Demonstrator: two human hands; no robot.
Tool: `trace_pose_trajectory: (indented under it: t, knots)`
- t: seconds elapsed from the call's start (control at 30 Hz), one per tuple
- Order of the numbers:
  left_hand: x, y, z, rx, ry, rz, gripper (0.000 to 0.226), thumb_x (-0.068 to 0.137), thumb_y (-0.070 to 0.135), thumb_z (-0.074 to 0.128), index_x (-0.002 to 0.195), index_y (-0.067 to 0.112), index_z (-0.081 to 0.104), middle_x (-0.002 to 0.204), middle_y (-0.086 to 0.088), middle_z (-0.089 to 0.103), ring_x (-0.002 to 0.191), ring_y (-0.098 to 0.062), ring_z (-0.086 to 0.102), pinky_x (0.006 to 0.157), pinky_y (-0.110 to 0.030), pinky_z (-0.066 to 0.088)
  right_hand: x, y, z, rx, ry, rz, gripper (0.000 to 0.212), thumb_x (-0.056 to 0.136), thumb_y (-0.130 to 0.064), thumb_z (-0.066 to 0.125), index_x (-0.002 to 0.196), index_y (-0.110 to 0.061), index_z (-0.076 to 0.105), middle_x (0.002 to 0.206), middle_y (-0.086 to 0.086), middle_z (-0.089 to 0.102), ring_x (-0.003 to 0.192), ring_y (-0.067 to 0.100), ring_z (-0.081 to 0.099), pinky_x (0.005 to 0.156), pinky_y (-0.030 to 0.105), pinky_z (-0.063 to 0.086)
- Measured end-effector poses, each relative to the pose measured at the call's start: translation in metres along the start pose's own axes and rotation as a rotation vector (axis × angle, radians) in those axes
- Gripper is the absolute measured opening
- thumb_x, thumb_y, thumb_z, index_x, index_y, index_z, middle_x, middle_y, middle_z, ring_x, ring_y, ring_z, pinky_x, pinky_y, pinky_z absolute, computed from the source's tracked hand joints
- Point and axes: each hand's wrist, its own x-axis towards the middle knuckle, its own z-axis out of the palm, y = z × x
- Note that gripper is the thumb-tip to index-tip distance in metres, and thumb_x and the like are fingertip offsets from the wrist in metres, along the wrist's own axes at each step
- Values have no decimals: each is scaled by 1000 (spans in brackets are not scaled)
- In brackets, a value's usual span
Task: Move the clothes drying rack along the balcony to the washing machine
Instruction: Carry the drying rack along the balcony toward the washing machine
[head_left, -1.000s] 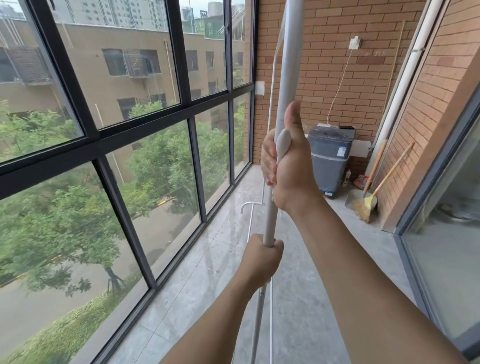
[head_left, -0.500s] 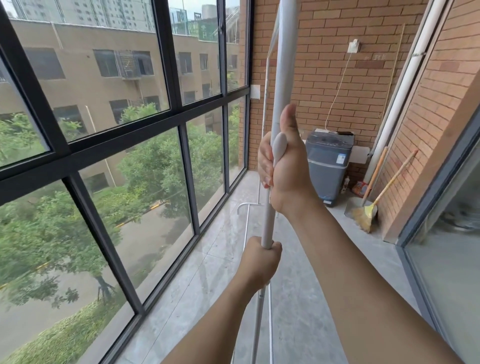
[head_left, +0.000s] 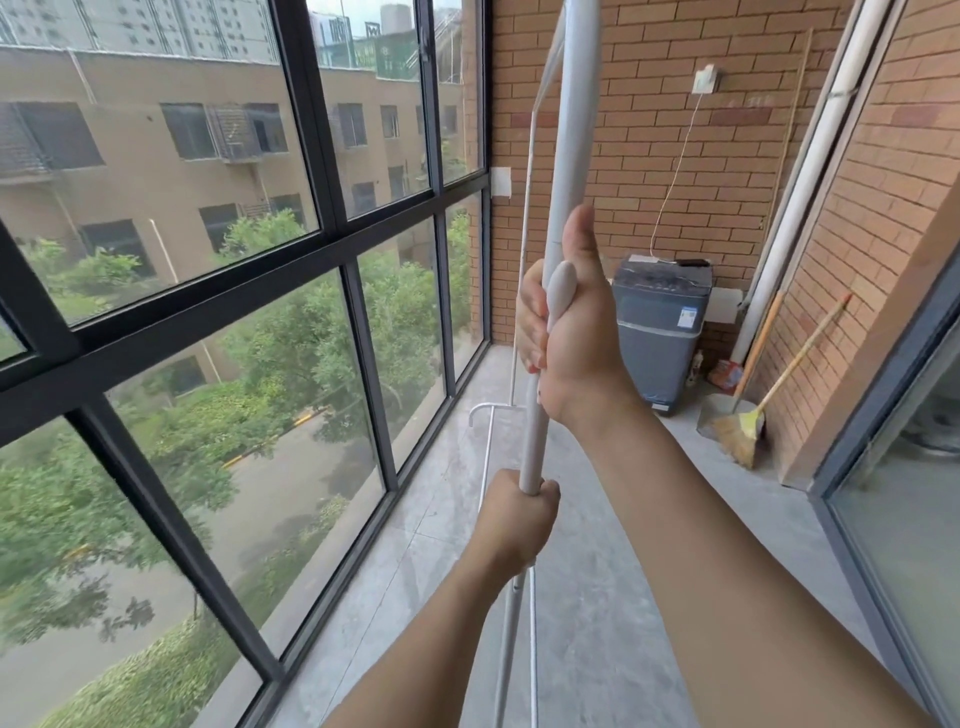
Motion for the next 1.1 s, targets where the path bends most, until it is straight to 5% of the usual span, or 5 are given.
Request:
trace_pose_trajectory:
  t: [0.47, 1.1]
  knots:
    - [104, 17, 19, -8, 63, -5, 32, 71, 18, 48, 49, 23, 25, 47, 0, 26, 47, -19, 26, 45, -28, 25, 107, 31, -36, -2, -33, 13, 61, 81, -71, 37, 49, -20, 27, 43, -2, 21, 36, 13, 17, 36, 23, 17]
    - [247, 11, -14, 4, 4, 20, 41, 75, 18, 52, 45, 22, 25, 45, 3, 27, 47, -20, 26, 45, -29, 25, 230, 75, -28, -18, -8, -34, 64, 82, -68, 36, 67, -12, 11, 59, 13, 7, 47, 22, 6, 38, 26, 11]
